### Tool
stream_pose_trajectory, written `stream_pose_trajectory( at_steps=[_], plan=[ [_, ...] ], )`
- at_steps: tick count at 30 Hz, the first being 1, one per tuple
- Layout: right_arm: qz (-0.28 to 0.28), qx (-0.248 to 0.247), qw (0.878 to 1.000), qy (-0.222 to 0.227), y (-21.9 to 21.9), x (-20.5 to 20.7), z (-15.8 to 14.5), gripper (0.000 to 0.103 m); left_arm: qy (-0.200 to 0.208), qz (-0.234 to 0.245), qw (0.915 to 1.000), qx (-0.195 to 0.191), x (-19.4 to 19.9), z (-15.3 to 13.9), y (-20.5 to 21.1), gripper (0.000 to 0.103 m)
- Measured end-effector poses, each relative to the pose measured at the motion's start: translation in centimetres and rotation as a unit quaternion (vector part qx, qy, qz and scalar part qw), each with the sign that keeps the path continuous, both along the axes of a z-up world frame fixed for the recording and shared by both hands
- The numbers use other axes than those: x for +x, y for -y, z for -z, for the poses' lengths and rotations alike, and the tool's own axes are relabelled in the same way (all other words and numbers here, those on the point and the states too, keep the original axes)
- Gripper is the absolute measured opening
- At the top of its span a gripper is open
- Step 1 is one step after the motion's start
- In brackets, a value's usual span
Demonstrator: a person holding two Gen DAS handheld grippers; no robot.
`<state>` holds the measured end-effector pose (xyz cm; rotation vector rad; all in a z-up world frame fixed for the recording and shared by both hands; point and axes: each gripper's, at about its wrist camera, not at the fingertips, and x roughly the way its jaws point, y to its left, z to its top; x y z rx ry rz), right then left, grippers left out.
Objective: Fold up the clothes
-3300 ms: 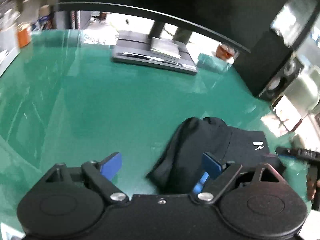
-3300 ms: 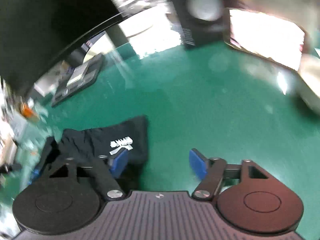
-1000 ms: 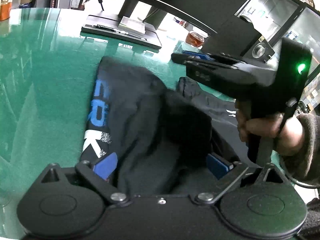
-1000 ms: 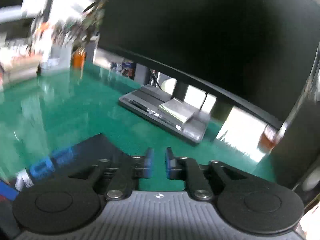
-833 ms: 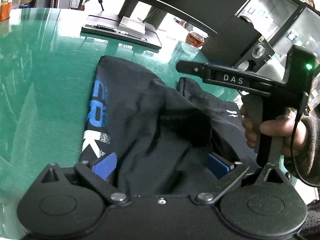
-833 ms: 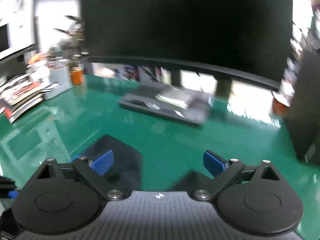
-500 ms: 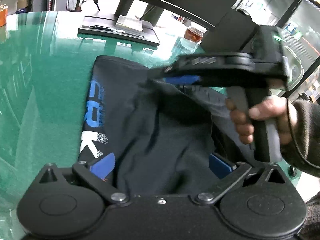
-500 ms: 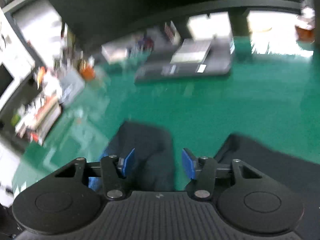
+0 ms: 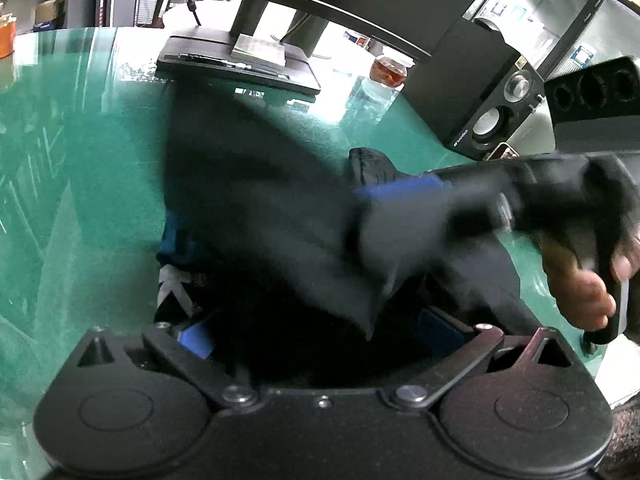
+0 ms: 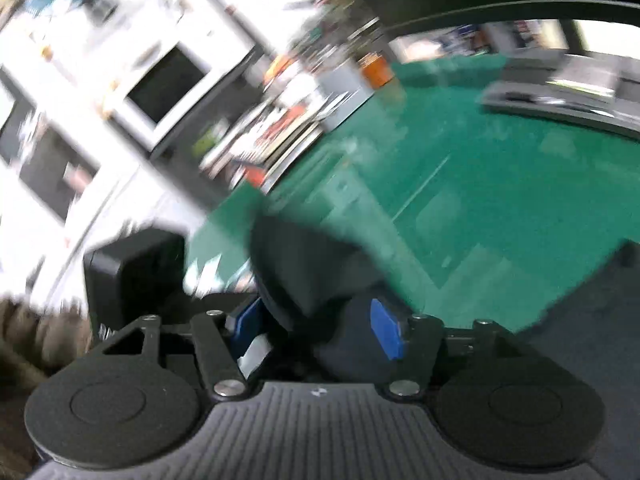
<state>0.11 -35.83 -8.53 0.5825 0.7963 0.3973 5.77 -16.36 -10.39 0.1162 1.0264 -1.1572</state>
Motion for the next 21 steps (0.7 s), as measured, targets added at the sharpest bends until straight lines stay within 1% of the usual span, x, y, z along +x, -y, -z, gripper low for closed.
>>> stream_pose_trajectory(
  at_steps=[2, 4, 5, 7, 9, 10, 11, 14, 15, 16, 17, 18, 19, 20, 21],
  plan=[
    [0.075, -0.006, 0.997, -0.007, 1.7, -0.5, 0.5, 0.061, 0.001, 0.001, 1.0, 0.001, 0.0, 0.0, 0.0, 0.102],
    [0.088, -0.034, 0.996, -0.01, 1.9, -0.6, 0.8, 0.061, 0.001, 0.002, 1.0, 0.002, 0.0, 0.0, 0.0, 0.102],
    [0.077, -0.056, 0.995, -0.008, 1.6, -0.6, 0.8, 0.061, 0.001, 0.002, 1.0, 0.002, 0.0, 0.0, 0.0, 0.102],
    [0.05, -0.081, 0.996, -0.003, 0.7, -0.6, 0.7, 0.061, 0.002, 0.002, 1.0, 0.002, 0.0, -0.1, 0.0, 0.102],
    [0.017, -0.097, 0.995, 0.007, -0.3, -0.5, 0.5, 0.066, 0.003, 0.001, 1.0, 0.003, 0.0, -0.1, 0.0, 0.102],
    [0.008, -0.105, 0.994, 0.01, -0.7, -0.4, 0.5, 0.072, 0.004, 0.002, 1.0, 0.004, 0.0, -0.1, 0.0, 0.102],
    [0.007, -0.11, 0.994, 0.012, -1.0, -0.1, 0.6, 0.073, 0.004, 0.002, 1.0, 0.004, 0.0, -0.1, 0.0, 0.102],
    [0.011, -0.086, 0.996, 0.004, -1.2, 1.7, 1.2, 0.073, 0.005, 0.001, 1.0, 0.006, 0.0, -0.1, 0.1, 0.102],
    [0.006, -0.083, 0.997, -0.003, -1.3, 2.3, 1.6, 0.072, 0.005, 0.001, 1.0, 0.006, 0.0, -0.1, 0.1, 0.102],
    [-0.005, -0.096, 0.995, -0.013, -1.8, 3.1, 2.1, 0.072, 0.005, 0.0, 1.0, 0.005, 0.0, -0.1, 0.1, 0.102],
    [-0.018, -0.122, 0.992, -0.023, -2.5, 3.9, 2.8, 0.064, 0.005, 0.0, 1.0, 0.005, 0.0, -0.1, 0.1, 0.102],
    [-0.025, -0.133, 0.99, -0.029, -2.8, 4.1, 3.0, 0.055, 0.005, -0.001, 1.0, 0.005, 0.0, -0.1, 0.1, 0.102],
    [-0.035, -0.146, 0.988, -0.032, -3.3, 4.2, 3.3, 0.031, 0.004, -0.002, 1.0, 0.004, 0.0, -0.1, 0.1, 0.102],
    [-0.044, -0.157, 0.986, -0.031, -3.8, 4.1, 3.6, 0.018, 0.003, -0.003, 1.0, 0.003, 0.0, -0.1, 0.0, 0.102],
    [-0.046, -0.162, 0.985, -0.029, -4.0, 4.1, 3.7, 0.015, 0.003, -0.005, 1.0, 0.002, 0.0, -0.1, 0.0, 0.102]
  ],
)
